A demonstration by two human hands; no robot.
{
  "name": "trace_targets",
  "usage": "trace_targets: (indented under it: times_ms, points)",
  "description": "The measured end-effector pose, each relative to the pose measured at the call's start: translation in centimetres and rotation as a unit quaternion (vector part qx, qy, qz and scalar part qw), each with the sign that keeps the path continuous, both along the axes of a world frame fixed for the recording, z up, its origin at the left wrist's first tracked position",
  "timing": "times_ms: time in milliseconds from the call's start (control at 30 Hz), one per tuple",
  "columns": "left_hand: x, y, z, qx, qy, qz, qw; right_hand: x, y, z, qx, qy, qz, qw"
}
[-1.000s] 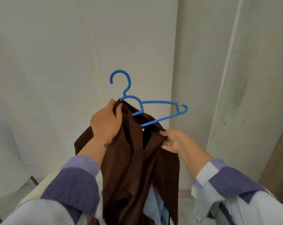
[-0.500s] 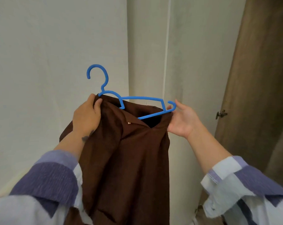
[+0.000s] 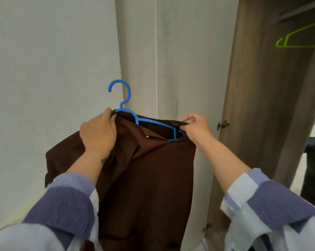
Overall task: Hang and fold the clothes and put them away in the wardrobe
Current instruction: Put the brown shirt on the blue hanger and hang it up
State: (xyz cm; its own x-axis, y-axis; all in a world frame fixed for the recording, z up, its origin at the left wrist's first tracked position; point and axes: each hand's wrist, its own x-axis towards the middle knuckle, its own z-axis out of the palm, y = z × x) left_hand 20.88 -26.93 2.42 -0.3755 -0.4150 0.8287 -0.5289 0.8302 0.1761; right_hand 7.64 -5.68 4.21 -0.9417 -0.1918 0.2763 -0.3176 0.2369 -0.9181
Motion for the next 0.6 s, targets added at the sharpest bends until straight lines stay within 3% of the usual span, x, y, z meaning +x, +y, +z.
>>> trace_targets:
  times_ms: [133,333,500,600]
  points:
    - [-1.4,1.4,1.2,0.04,0.022,0.004,0.999,1.3,-0.7,0.5,-0.004,0.079,0.002,0.997]
    - [-2.1,2.1,1.7,0.058,0.056,-0.047,0.996,3.1,0.1,0.7,0.171,0.116,0.163,0.965]
    - [-2.6,4.3,2.5,0.067,0.06,-0.119,0.989,3.6,0.0,2.4,0.154,0.293,-0.04,0.943]
    - [-3.1,5.9,2.7,0.076,0.049,-0.15,0.985,3.8,-0.5,3.7,0.188,0.369,-0.038,0.91]
